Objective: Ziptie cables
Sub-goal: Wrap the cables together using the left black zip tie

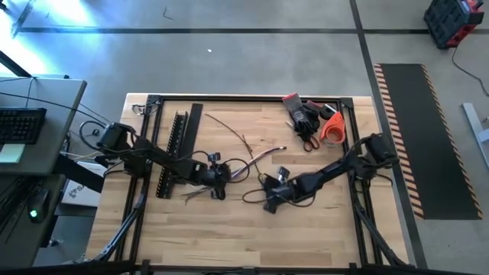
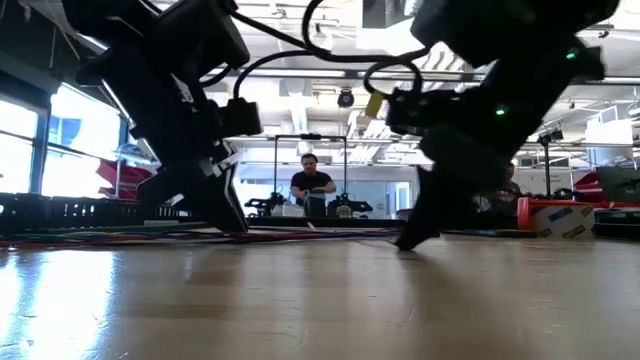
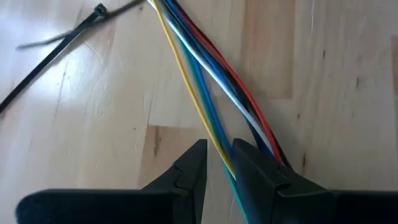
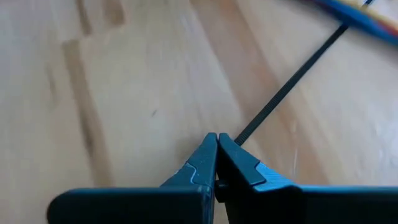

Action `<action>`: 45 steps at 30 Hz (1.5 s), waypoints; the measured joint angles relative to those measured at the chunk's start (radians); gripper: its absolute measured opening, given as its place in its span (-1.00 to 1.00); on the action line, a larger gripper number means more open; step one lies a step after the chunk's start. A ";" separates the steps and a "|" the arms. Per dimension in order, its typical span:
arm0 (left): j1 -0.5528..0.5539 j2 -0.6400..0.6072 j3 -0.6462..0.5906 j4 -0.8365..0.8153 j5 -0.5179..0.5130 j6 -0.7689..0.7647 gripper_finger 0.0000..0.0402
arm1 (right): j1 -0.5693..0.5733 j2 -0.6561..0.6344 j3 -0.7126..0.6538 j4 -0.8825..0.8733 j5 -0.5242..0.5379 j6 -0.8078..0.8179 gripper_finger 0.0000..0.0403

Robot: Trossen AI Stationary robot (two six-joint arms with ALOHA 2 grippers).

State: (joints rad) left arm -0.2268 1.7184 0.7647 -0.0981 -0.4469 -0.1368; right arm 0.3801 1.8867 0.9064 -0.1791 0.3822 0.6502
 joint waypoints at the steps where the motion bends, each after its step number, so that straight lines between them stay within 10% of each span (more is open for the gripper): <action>1: 0.000 0.005 0.000 0.008 0.001 0.000 -0.69 | 0.014 -0.005 -0.001 -0.017 0.003 0.027 -1.00; 7: -0.003 0.006 0.000 0.056 0.020 0.029 -0.69 | 0.047 -0.019 -0.005 -0.040 0.019 0.055 -1.00; 18: 0.085 0.007 0.001 0.503 0.051 0.083 -0.64 | -0.104 -0.018 -0.006 0.081 -0.049 -0.362 -1.00; 31: 0.259 0.012 0.001 0.402 0.104 0.027 -0.46 | -0.194 -0.017 -0.017 0.190 -0.170 -0.828 -1.00; 36: 0.308 0.071 0.001 0.460 0.325 0.002 -0.46 | -0.219 -0.019 -0.030 0.203 -0.210 -0.891 -1.00; 45: 0.318 0.247 0.033 0.588 0.343 0.012 -0.37 | -0.220 -0.019 -0.030 0.186 -0.207 -0.848 -1.00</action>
State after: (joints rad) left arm 0.0914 1.9651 0.7973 0.4896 -0.1037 -0.1250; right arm 0.1596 1.8679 0.8764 0.0065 0.1749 -0.1978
